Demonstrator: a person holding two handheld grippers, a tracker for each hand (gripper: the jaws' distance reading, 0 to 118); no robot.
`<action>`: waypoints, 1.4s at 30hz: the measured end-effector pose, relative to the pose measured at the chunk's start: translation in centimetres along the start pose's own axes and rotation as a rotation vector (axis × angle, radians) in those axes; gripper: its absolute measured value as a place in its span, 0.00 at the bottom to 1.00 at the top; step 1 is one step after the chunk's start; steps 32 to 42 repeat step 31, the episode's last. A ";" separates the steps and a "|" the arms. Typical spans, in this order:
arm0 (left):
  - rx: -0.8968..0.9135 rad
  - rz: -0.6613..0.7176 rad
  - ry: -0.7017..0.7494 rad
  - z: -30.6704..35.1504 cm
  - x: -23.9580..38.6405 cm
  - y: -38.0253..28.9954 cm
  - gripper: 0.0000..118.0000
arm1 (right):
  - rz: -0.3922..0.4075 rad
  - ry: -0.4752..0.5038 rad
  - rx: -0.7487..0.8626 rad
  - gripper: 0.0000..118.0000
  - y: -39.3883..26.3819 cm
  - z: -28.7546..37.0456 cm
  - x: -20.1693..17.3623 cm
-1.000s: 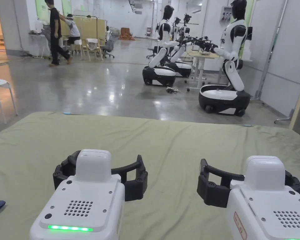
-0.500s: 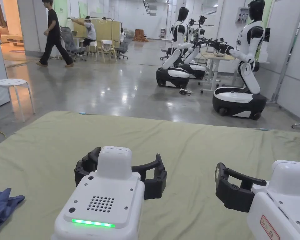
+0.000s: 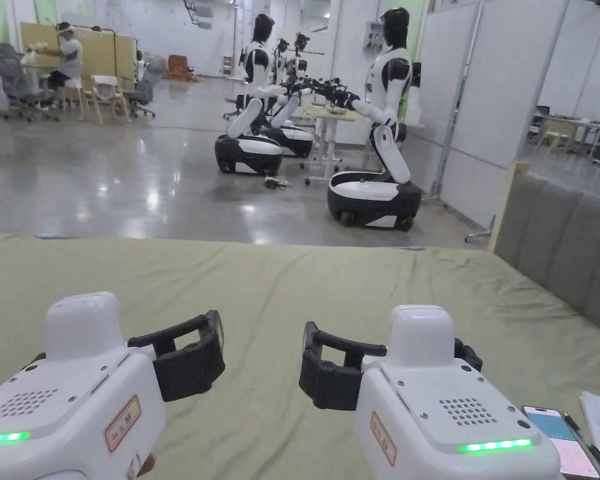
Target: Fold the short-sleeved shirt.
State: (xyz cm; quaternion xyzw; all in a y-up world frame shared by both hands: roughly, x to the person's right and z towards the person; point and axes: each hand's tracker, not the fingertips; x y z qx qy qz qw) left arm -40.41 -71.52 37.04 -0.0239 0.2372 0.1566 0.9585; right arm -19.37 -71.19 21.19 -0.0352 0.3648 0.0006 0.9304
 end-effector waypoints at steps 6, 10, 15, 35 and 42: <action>0.013 -0.048 -0.043 1.6 1.4 1.3 0.96 | -0.005 -0.008 -0.002 1.00 0.0 0.1 0.1; 0.002 -0.056 -0.020 2.2 2.1 2.0 0.96 | 0.000 -0.011 -0.006 1.00 0.0 0.0 0.1; 0.011 -0.101 0.025 2.5 2.9 2.1 0.96 | -0.004 -0.008 -0.002 1.00 0.0 0.2 0.0; -0.021 -0.031 -0.003 2.7 2.0 2.5 0.96 | -0.002 -0.020 0.001 1.00 0.1 0.5 0.0; -0.021 -0.031 -0.003 2.7 2.0 2.5 0.96 | -0.002 -0.020 0.001 1.00 0.1 0.5 0.0</action>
